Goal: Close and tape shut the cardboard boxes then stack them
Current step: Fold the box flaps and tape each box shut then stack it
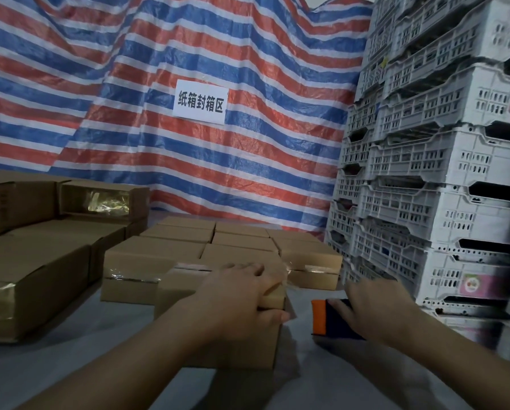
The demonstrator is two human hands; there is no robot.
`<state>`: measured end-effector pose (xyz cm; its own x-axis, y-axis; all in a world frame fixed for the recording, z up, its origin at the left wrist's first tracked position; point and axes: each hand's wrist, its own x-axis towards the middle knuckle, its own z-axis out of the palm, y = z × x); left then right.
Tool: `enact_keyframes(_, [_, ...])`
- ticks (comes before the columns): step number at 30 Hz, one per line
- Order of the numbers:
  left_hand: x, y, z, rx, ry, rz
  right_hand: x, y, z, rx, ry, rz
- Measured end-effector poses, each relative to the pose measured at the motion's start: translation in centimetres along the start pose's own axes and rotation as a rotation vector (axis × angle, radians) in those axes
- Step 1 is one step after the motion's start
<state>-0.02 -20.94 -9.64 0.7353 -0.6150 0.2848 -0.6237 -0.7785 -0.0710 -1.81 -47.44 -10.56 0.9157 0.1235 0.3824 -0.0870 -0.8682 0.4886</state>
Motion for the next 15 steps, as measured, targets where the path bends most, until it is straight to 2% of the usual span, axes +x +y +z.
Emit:
enact_keyframes(4, [0.1, -0.2, 0.2, 0.001, 0.011, 0.009, -1.6, -0.8, 1.4, 0.173, -0.029, 0.116])
enact_keyframes(8, [0.2, -0.4, 0.6, 0.006, 0.016, 0.01, -3.0, -2.7, 1.3, 0.248, -0.117, 0.152])
enact_keyframes(11, [0.2, -0.5, 0.6, 0.0, 0.033, 0.018, -3.4, -3.9, 1.0, 0.205, -0.117, 0.161])
enact_keyframes(15, [0.2, -0.4, 0.2, -0.009, 0.008, 0.023, -2.3, -2.8, -1.9, 0.096, -0.211, 0.174])
